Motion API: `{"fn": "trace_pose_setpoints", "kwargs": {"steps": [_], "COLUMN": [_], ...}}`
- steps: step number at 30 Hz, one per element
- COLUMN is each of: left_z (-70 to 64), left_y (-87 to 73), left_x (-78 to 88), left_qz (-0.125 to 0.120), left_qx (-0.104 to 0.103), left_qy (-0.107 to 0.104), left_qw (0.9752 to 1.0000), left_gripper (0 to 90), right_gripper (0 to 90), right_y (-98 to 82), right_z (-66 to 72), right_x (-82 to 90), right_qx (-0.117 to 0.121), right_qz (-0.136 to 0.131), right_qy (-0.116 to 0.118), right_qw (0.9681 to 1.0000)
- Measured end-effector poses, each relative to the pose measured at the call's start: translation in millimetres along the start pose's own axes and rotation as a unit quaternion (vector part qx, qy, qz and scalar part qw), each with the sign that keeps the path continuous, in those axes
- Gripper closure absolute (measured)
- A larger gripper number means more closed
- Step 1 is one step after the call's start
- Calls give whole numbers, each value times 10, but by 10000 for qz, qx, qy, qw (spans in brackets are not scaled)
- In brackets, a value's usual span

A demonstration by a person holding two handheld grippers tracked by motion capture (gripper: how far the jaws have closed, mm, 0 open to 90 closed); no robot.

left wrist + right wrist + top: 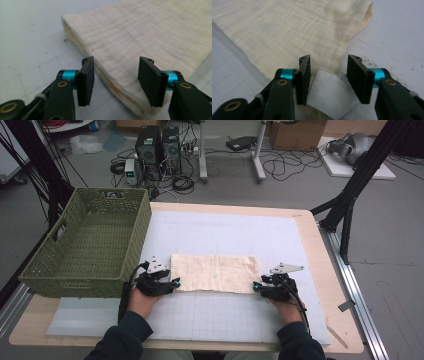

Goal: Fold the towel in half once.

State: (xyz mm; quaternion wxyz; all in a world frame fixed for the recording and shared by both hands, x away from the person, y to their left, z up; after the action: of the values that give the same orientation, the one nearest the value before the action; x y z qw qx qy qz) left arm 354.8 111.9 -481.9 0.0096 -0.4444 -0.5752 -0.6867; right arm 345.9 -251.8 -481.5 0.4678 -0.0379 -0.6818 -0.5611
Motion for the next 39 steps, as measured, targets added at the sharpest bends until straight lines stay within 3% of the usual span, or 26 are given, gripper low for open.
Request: {"fn": "trace_pose_setpoints", "kwargs": {"steps": [1,4,7,14,16,19,21,26,29,31,34,37,39], "left_z": [4,-6,-57,-71,-64,-45,-21,23,69,90,103,93,81], "left_y": [3,-1,-3,-7,-4,-1,-2,2,53,91,151,207,235], "left_x": [5,10,12,22,27,50,71,96,163,210,273,330,353], "left_qz": [-30,-19,-10,-1,25,62,29,-126,-518,-839,-1276,-1539,-1610], "left_qx": [65,-39,-259,-87,-98,-109,-57,95,232,319,405,452,424], "left_qy": [-11,-101,-241,-315,-290,-199,-181,-90,-182,-384,-526,-717,-808], "left_qw": [10000,9999,9994,9995,9995,9997,9998,9998,9982,9952,9896,9844,9827], "left_gripper": [484,620,829,846,846,845,840,687,582,497,417,330,290], "right_gripper": [657,843,865,871,858,650,578,445,379,343,302,252,228], "right_y": [1,-4,-3,-93,-101,-67,-34,12,36,51,83,104,105], "right_z": [11,53,84,121,128,109,70,-39,-78,-95,-107,-117,-124], "right_x": [7,15,42,187,194,213,261,376,440,482,553,611,625], "right_qx": [25,-150,-56,32,41,50,-33,13,137,221,270,282,305], "right_qz": [38,82,188,409,379,124,-134,-556,-725,-819,-1020,-1173,-1193], "right_qy": [63,313,253,117,104,-48,-185,-466,-617,-664,-681,-658,-631], "right_qw": [10000,9994,9995,9991,9992,9999,9997,9974,9954,9942,9921,9905,9904]}}
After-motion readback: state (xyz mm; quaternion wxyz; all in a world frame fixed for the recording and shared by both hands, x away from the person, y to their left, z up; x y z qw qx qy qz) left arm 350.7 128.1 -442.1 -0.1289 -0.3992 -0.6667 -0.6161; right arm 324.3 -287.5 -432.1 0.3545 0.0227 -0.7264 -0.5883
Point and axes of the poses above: each handheld gripper's, and its own axes: x roughly backward along the jaws, y roughly out of its top, z roughly to its left, the point moved 5 cm from there along -x, roughly forward along the jaws, and after that the axes turned 1 degree about z, right-handed, at the moved point
